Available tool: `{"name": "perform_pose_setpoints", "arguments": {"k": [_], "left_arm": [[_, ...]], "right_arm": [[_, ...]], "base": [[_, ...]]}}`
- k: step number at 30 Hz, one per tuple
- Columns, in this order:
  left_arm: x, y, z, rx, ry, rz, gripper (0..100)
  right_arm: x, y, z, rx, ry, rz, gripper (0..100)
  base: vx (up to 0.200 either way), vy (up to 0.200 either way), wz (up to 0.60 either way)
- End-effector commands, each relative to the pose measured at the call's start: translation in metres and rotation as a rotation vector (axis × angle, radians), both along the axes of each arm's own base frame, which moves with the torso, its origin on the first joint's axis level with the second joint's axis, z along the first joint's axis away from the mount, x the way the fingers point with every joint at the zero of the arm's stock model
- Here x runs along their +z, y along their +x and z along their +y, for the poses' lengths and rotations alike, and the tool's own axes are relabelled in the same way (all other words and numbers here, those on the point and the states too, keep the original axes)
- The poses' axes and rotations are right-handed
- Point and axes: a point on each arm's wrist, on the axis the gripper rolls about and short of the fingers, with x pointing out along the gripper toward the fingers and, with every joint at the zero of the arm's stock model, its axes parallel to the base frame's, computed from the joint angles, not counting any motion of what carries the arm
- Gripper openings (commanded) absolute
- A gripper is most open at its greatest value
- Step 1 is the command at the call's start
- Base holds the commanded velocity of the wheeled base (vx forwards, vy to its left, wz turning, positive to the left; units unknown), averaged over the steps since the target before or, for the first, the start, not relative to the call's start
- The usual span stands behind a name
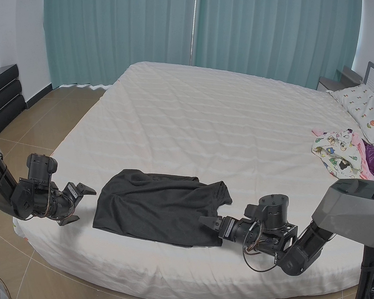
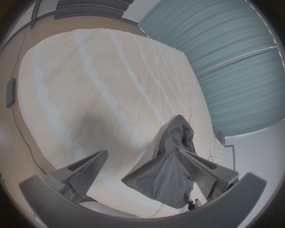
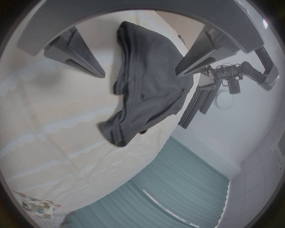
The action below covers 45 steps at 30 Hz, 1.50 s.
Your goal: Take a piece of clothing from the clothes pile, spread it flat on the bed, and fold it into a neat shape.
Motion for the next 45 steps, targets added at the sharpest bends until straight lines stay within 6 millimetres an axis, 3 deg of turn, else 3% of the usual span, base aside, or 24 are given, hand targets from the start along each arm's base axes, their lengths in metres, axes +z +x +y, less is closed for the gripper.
{"name": "perform_pose_setpoints", "arguments": {"k": [1, 2, 3, 10, 20, 21, 26, 30, 39, 45], "left_arm": [[0.002, -0.003, 0.0, 0.009, -0.013, 0.0, 100], [0.002, -0.003, 0.0, 0.009, -0.013, 0.0, 100], [0.002, -0.003, 0.0, 0.009, -0.013, 0.0, 100], [0.004, -0.004, 0.0, 0.012, -0.017, -0.005, 100], [0.001, -0.006, -0.001, 0.008, -0.017, 0.009, 100], [0.001, -0.006, -0.001, 0.008, -0.017, 0.009, 100], [0.0, -0.007, -0.002, 0.005, -0.017, 0.015, 100], [0.0, -0.008, -0.002, 0.004, -0.018, 0.018, 100], [0.002, -0.007, -0.005, 0.023, -0.046, 0.017, 100], [0.003, -0.007, -0.006, 0.025, -0.056, 0.017, 100]], "right_arm": [[-0.009, 0.001, 0.017, 0.04, -0.02, 0.015, 100], [-0.01, 0.001, 0.017, 0.04, -0.021, 0.018, 100], [-0.01, 0.0, 0.016, 0.044, -0.043, 0.037, 0], [-0.012, -0.008, 0.009, 0.017, -0.119, 0.062, 0], [0.002, -0.023, 0.0, 0.019, -0.128, 0.057, 0], [0.001, -0.024, -0.001, 0.021, -0.132, 0.063, 100], [-0.003, -0.03, -0.004, 0.022, -0.147, 0.084, 100], [0.007, -0.019, -0.011, -0.016, -0.118, 0.045, 100], [0.028, 0.032, -0.02, -0.123, -0.053, -0.046, 100], [0.029, 0.067, -0.002, -0.163, -0.034, -0.03, 100]], "base": [[0.0, 0.0, 0.0], [0.0, 0.0, 0.0], [0.0, 0.0, 0.0], [0.0, 0.0, 0.0], [0.0, 0.0, 0.0], [0.0, 0.0, 0.0], [0.0, 0.0, 0.0], [0.0, 0.0, 0.0], [0.0, 0.0, 0.0], [0.0, 0.0, 0.0]]}}
